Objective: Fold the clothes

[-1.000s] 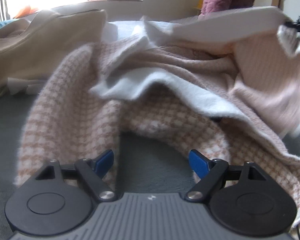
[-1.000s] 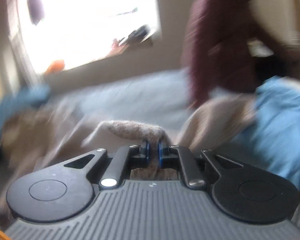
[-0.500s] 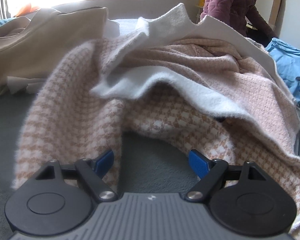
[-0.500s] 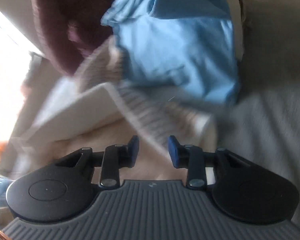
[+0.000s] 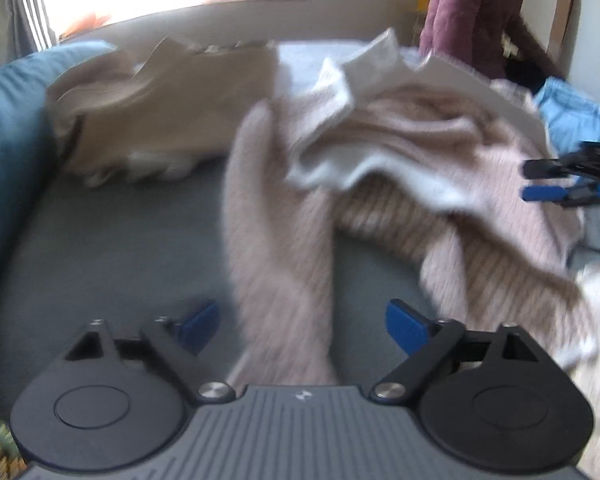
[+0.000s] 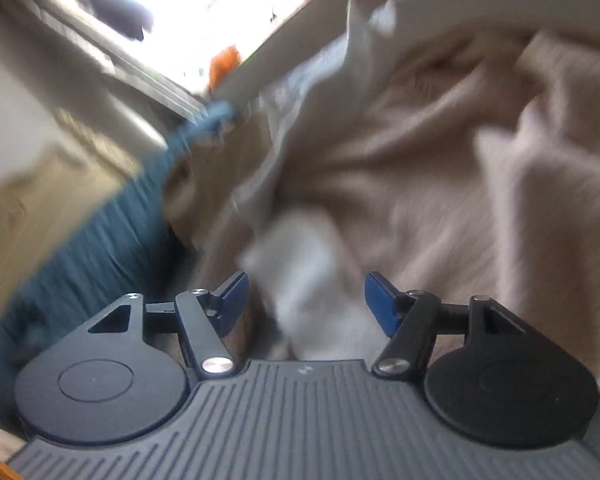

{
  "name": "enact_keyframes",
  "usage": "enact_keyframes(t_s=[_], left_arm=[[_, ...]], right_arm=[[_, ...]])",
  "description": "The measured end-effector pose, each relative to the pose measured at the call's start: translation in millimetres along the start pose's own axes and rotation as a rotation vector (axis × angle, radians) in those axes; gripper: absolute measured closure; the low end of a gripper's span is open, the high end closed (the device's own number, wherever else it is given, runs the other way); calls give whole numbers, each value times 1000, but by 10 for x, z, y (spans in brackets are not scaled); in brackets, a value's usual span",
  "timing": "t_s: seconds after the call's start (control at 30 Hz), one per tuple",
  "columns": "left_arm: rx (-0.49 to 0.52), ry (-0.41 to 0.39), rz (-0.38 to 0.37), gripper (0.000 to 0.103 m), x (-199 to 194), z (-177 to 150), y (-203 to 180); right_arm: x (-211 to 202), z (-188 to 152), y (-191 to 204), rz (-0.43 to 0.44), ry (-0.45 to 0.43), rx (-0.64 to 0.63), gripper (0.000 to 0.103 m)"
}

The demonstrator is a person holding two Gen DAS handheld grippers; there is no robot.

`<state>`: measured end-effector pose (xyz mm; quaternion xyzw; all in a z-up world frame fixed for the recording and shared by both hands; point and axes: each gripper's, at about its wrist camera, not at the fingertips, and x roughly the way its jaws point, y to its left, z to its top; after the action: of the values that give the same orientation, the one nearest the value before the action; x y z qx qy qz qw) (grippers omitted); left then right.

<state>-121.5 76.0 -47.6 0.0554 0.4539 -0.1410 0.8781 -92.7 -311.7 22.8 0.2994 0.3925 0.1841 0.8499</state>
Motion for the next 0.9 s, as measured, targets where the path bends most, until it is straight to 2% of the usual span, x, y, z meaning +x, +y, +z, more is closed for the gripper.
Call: enact_keyframes(t_s=[0.13, 0.17, 0.2, 0.23, 0.27, 0.37, 0.47, 0.57, 0.67, 0.73, 0.83, 0.9], left_arm=[[-11, 116, 27, 8, 161, -272, -78], [-10, 130, 50, 13, 234, -326, -124], [-3, 134, 78, 20, 287, -382, -161], [0, 132, 110, 41, 328, -410, -198], [-4, 129, 142, 57, 351, -420, -214], [-75, 85, 170, 77, 277, -352, -78], [-157, -16, 251, 90, 47, -183, 216], [-280, -119, 318, 92, -212, 64, 675], [-363, -204, 394, 93, -365, 439, 1126], [-357, -253, 437, 93, -406, 766, 1365], [-319, -307, 459, 93, -452, 1309, 1686], [-293, -333, 473, 93, -424, 1635, 1848]], right_arm=[[266, -207, 60, -14, 92, -70, 39], [251, -221, 52, -20, 91, -88, 39], [221, -208, 28, -23, 81, -98, 39], [193, -206, 15, -24, 67, -94, 39], [161, -207, -23, -24, 52, -70, 39], [65, -215, -217, -11, 12, 34, 38], [39, -182, -365, 3, -24, 106, 38], [96, -160, -430, 15, -25, 136, 38], [152, -156, -424, 12, -1, 140, 38], [182, -154, -405, 12, 15, 137, 38], [247, -155, -349, 38, 44, 146, 38], [294, -161, -279, 21, 65, 130, 38]])
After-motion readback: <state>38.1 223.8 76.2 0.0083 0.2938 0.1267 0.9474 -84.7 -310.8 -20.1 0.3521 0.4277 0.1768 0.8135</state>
